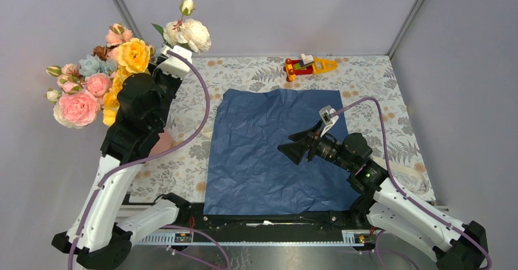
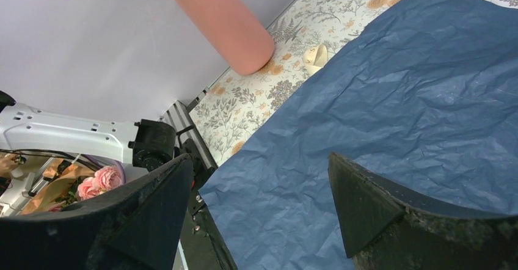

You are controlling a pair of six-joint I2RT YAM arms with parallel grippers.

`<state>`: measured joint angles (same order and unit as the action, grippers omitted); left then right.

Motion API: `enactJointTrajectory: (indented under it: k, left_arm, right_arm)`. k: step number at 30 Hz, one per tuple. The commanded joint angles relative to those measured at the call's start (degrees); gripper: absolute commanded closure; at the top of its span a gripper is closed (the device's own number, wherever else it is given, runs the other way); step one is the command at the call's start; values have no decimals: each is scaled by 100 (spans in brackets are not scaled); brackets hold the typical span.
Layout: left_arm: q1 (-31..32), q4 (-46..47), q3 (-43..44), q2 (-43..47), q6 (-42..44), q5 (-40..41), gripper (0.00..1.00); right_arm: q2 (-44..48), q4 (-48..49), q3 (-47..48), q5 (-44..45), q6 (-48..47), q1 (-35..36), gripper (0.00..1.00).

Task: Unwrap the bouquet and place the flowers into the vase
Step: Insert the fake flower into the vase.

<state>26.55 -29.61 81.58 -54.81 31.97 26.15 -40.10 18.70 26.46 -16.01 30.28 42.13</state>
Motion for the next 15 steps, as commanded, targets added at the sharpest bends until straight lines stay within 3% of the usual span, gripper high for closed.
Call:
enactJointTrajectory:
  k: [1, 15]
  left_arm:
    - [-246, 658, -87, 138, -246, 38, 100]
    - [-819, 635, -231, 67, -1023, -308, 100]
  right_arm:
    - [70, 298, -5, 48, 11, 19, 13]
    - [28, 315, -43, 31, 19, 15, 13]
